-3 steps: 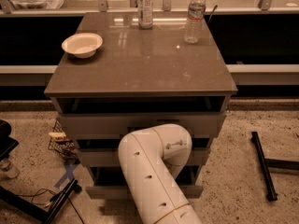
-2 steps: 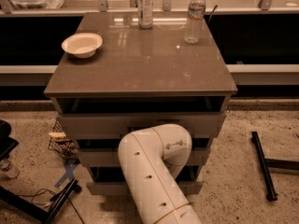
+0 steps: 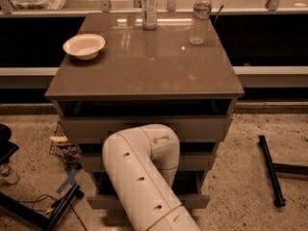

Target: Open bottom drawer

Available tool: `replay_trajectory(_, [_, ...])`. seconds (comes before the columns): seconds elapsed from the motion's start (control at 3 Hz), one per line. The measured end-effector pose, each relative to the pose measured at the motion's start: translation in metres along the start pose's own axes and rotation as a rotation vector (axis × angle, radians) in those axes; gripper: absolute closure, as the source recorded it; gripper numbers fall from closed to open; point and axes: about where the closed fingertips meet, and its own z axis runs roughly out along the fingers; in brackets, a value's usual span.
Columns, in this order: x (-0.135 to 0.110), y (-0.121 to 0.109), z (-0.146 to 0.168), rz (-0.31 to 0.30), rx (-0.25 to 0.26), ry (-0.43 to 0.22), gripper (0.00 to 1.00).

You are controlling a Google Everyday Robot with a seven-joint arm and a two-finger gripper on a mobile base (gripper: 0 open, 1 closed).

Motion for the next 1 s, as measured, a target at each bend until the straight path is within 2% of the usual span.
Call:
replay_trajectory(0.33, [0.024,0.043,-0.033,0.015,-0.042,0.089,1.00])
replay_trajectory(0.67, [0.025,0.040,-0.033,0.019,-0.035,0.085,1.00])
replay_trajectory(1.0, [0.032,0.019,-0.034,0.044,0.013,0.056,1.00])
